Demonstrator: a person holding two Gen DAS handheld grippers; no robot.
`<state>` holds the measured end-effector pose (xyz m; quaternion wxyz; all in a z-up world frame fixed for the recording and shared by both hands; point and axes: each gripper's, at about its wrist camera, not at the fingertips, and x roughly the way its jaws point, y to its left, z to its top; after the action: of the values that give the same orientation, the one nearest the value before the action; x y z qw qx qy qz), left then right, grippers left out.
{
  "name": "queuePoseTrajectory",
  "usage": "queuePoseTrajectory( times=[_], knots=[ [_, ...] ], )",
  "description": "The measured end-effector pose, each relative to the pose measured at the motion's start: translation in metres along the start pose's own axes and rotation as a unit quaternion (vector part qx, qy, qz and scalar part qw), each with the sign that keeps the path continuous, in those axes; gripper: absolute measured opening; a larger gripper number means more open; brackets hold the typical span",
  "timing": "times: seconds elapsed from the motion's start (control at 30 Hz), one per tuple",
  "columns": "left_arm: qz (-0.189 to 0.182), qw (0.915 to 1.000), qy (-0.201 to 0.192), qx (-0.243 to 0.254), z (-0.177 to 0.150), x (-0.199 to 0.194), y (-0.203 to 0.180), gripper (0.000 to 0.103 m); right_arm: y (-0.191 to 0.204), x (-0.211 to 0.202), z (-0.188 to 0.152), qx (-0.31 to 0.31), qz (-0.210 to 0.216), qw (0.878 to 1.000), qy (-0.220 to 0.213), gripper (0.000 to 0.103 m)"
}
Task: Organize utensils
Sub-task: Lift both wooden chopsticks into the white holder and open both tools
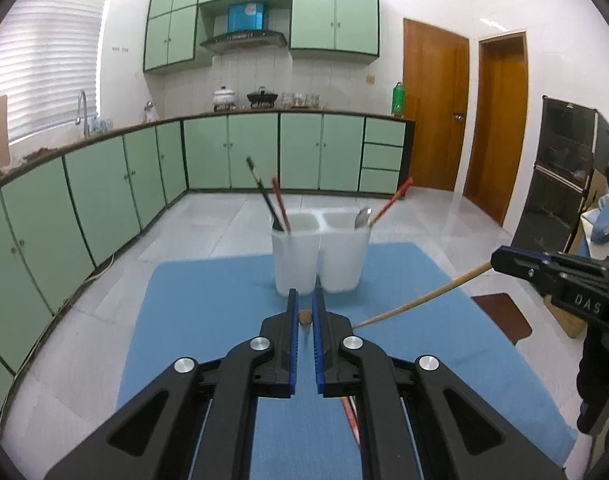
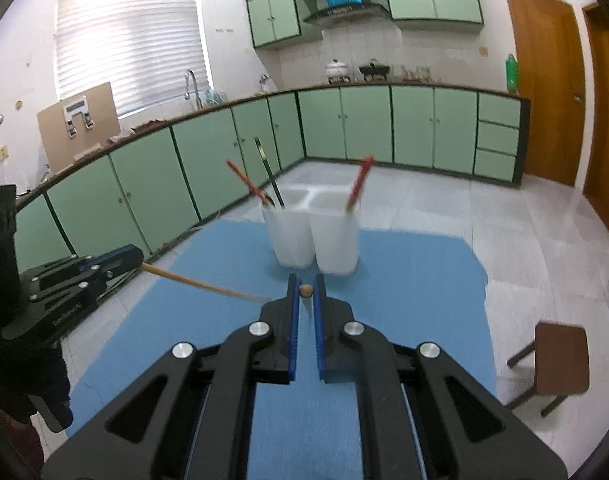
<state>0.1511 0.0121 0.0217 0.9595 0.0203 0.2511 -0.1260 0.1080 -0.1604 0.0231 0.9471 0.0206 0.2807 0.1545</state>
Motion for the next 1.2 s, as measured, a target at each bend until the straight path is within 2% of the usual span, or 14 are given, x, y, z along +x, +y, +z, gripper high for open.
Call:
queuePoseTrajectory(
  times=[0.13, 0.43, 0.6, 0.83, 0.97, 1.1, 1.2],
  knots=[
    [-0.009, 0.9998, -0.011, 0.011, 0.018, 0.004, -0.003, 0.006, -0.001, 0.003, 0.027, -0.005, 0.017, 1.0, 0.0, 0.006],
    [-0.035, 0.9991, -0.017, 0.015, 0.047, 0.018, -0.004, 0.006, -0.003, 0.014, 0.074, -0.027, 0.022, 0.999, -0.001, 0.006],
    [-0.04, 0.9982, -0.038, 0.024, 0.073, 0.019, -0.006, 0.006, -0.007, 0.008, 0.108, -0.03, 0.029, 0.999, -0.027, 0.006],
    [-0.047, 0.9934, -0.098, 0.038, 0.139, 0.021, -0.014, 0.006, -0.015, 0.01, 0.17, -0.032, 0.018, 0.996, -0.084, 0.006],
    [-0.041, 0.99, -0.128, 0.044, 0.181, 0.039, -0.016, 0.006, -0.025, 0.022, 0.202, -0.032, 0.006, 0.993, -0.111, 0.006],
    [-0.033, 0.9893, -0.136, 0.041, 0.2, 0.063, -0.015, 0.006, -0.034, 0.048, 0.219, -0.03, -0.006, 0.992, -0.123, 0.006],
    [-0.02, 0.9908, -0.126, 0.045, 0.199, 0.089, -0.013, 0.006, -0.043, 0.074, 0.219, -0.022, -0.007, 0.993, -0.118, 0.006]
  ],
)
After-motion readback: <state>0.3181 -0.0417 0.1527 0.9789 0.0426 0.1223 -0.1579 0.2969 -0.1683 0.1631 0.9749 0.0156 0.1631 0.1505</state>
